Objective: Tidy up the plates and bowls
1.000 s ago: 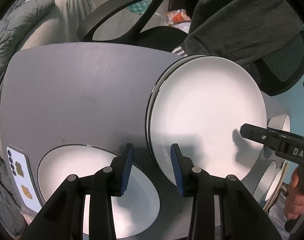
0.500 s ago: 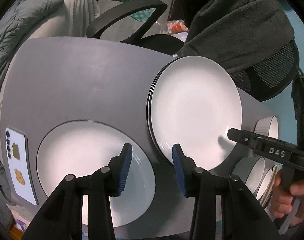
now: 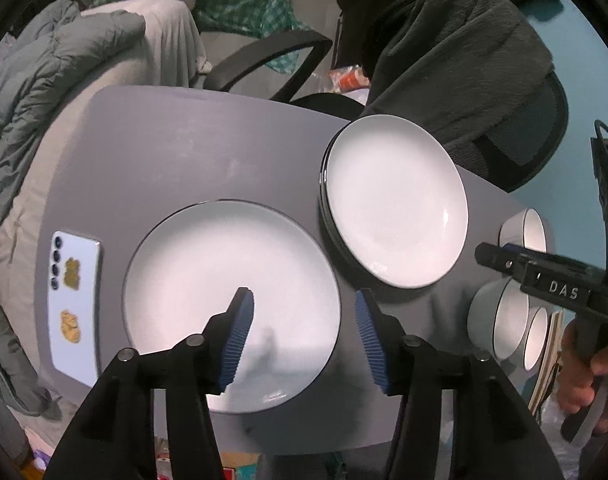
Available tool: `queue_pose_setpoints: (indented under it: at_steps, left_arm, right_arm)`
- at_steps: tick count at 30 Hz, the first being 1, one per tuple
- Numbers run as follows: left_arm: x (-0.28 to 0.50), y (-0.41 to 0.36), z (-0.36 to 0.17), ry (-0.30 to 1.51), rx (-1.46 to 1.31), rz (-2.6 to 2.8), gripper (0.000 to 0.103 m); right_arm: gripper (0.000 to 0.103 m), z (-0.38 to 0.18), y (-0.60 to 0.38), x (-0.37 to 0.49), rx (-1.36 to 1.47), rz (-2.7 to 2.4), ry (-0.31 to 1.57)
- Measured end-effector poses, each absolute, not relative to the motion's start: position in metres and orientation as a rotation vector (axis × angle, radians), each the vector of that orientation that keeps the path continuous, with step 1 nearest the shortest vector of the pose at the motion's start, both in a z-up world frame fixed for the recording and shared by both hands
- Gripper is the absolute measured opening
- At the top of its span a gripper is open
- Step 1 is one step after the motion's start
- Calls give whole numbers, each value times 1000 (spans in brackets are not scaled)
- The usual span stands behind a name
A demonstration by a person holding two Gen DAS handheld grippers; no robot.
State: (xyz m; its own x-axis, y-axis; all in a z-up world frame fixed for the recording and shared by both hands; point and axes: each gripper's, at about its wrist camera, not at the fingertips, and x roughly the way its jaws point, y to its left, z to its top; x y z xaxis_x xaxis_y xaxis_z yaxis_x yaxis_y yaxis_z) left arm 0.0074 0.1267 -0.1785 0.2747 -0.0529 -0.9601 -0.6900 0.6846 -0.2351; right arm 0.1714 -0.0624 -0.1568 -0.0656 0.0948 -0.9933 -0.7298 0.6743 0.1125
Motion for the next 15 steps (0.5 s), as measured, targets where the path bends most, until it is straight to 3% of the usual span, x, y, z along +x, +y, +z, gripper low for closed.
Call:
queue_pose_setpoints:
  at_steps: [4, 15]
  left_arm:
    - [-16, 120, -165, 1206, -688, 476, 61]
    - [-71, 120, -144, 1120, -657, 505, 63]
  right_arm:
    - [60, -142, -64, 156, -572, 759, 1445]
    - [61, -114, -71, 114, -555, 851, 1329]
